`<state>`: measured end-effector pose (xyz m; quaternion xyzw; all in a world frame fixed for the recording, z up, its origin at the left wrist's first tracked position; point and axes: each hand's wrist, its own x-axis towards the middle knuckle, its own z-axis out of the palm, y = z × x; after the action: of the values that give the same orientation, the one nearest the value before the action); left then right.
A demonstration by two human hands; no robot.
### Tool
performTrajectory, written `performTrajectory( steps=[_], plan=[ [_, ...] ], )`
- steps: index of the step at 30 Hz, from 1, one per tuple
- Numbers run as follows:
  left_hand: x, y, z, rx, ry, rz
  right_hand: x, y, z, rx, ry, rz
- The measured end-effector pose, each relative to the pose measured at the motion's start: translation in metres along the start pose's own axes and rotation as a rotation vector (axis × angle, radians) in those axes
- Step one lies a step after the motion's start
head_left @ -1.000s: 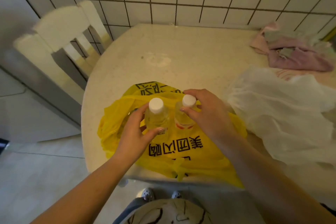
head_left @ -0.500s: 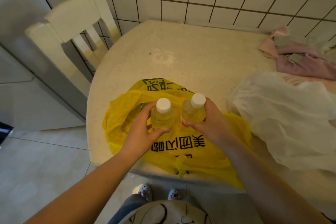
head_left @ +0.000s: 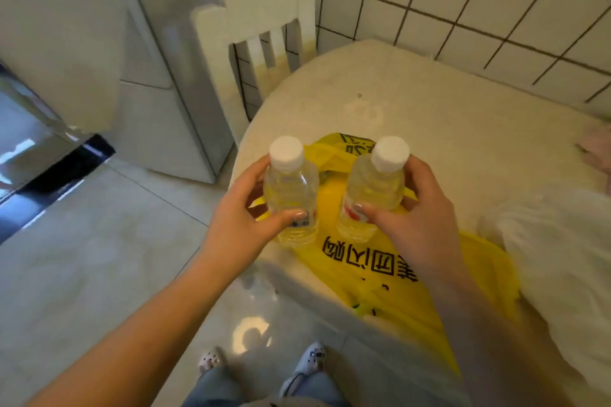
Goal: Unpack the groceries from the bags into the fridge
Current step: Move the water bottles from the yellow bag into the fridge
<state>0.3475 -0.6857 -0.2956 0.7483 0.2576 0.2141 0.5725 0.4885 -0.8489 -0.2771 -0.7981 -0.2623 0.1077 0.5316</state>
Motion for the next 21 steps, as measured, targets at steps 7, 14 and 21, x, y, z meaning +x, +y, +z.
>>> performTrajectory(
  steps=[7,14,21],
  plan=[
    [-0.059,-0.021,-0.118,0.033,0.218,-0.008,-0.026,-0.065,0.103,0.015,-0.189,-0.157],
    [-0.135,-0.049,-0.278,0.054,0.348,-0.016,-0.089,-0.132,0.247,0.039,-0.346,-0.231],
    [-0.178,-0.067,-0.407,0.076,0.456,-0.017,-0.121,-0.197,0.365,0.088,-0.482,-0.314]
  ],
)
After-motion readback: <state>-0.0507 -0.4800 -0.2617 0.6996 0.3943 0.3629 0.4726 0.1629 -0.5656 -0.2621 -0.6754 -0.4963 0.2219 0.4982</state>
